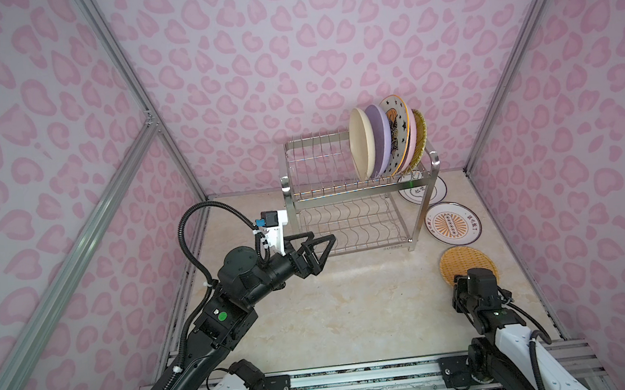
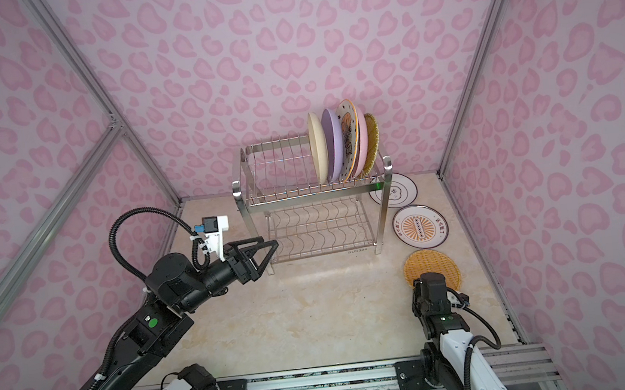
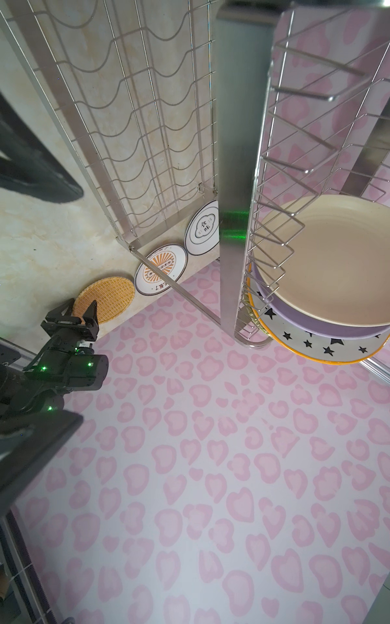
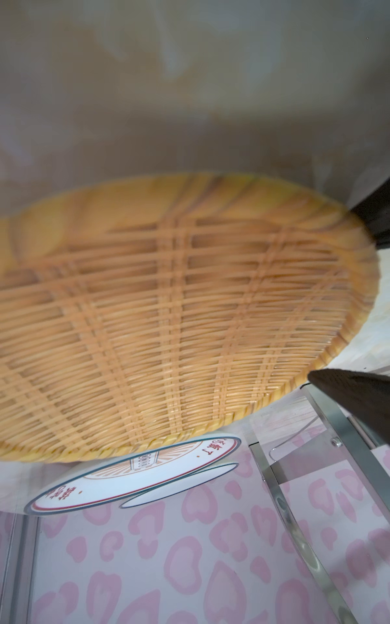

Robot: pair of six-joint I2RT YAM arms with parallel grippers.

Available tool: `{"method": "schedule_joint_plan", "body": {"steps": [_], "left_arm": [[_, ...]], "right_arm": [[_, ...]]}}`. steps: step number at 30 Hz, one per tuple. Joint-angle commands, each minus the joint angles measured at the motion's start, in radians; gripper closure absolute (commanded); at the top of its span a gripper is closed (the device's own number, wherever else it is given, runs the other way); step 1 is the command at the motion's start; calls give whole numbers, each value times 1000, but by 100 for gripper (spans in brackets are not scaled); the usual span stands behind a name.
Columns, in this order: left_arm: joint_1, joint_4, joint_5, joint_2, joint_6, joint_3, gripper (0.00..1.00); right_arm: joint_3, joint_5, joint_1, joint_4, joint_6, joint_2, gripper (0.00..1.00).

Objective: Load the plates into the dish rack
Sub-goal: 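Lower the right gripper onto the woven tray's rim nearest the robot and grasp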

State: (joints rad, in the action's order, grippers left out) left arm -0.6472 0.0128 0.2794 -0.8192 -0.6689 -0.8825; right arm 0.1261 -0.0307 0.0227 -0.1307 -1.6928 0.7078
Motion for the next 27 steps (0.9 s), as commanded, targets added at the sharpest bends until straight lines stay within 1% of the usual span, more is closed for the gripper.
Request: {"method": "schedule_joint_plan", "body": {"steps": [1,3,6,8,12,15,19,22,27], "left_arm": [[1,8,-9,2,12,9,3],[1,14,-15,6,12,18,3],[1,18,-30,19,6,32,3],[1,22,-38,27,4,40,3],[1,32,-52,37,-1,43,3],[1,38,-57,39,-6,45,3],[2,41,-63,36,-9,44,3],[1,41,-65,29,-12,41,3],[1,44,-56,12,-14,31,3]], "right_arm": [[-17,-31,9,35,-3,14,51],[-17,-28,9,43,8,28,53],[-31,-31,9,60,10,32,62],[-33,-35,9,62,17,32,65],[-33,-42,9,57,31,9,80],[-31,-59,9,22,51,-36,87],[-18,-77,9,-55,82,-118,93],[-21,-75,11,-99,97,-177,100],[10,-66,10,-193,161,-276,100]]}}
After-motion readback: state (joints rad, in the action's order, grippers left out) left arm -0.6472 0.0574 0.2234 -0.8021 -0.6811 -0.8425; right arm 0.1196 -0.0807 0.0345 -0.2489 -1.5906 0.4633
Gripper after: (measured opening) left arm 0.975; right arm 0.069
